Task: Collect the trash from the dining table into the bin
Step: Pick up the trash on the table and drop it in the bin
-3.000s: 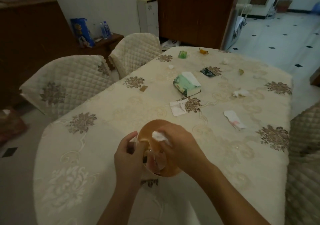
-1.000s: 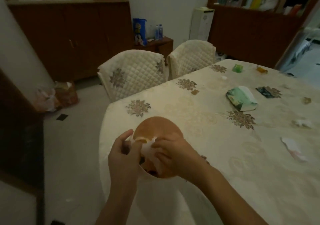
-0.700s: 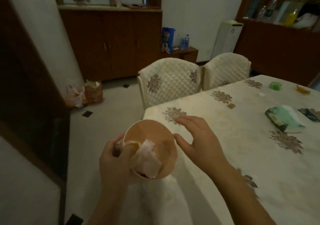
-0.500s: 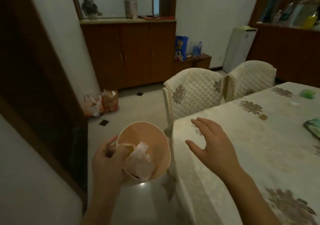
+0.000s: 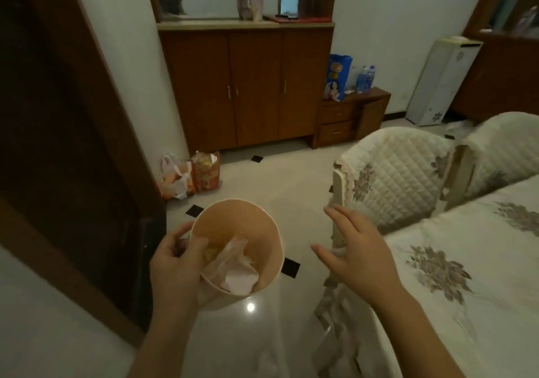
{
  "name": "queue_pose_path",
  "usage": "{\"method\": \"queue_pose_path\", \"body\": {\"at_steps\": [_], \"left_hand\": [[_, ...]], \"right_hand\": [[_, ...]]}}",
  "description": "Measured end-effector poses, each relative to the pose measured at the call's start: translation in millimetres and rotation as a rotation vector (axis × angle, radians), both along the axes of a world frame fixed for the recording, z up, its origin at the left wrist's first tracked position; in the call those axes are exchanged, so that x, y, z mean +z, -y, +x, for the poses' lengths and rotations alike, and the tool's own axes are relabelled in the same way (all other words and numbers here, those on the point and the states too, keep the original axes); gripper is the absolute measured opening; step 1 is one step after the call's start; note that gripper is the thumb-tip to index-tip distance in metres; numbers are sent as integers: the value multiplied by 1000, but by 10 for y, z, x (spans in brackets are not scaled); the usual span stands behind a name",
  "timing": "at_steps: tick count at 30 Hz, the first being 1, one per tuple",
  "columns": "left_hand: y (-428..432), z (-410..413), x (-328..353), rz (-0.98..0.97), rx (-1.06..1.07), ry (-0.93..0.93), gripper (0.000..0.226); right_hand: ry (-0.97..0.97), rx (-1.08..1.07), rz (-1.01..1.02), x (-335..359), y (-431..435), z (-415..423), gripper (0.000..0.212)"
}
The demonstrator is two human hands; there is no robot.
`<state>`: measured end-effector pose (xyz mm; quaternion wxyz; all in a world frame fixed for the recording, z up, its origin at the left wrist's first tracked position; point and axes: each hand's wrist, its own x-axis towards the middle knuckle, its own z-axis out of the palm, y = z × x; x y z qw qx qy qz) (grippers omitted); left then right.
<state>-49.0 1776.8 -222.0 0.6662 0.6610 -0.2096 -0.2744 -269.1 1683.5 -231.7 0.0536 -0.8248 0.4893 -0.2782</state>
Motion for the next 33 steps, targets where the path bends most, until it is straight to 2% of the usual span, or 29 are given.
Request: {"method": "queue_pose_path", "body": {"at_steps": [8, 18, 27, 33], "left_hand": [[1835, 722, 137, -53, -24, -6, 25], [3952, 1220, 263, -49, -97, -34, 29], [6300, 1284, 130, -7, -394, 81, 25], [7753, 765, 287, -33, -667, 78, 23]], "right_hand": [[2, -19, 39, -25, 1832, 728, 65], [33, -133, 22, 60, 3676, 1071, 66], [53, -434, 29, -51, 5317, 1010, 64], [67, -693, 50, 15, 6080, 672, 65]]}}
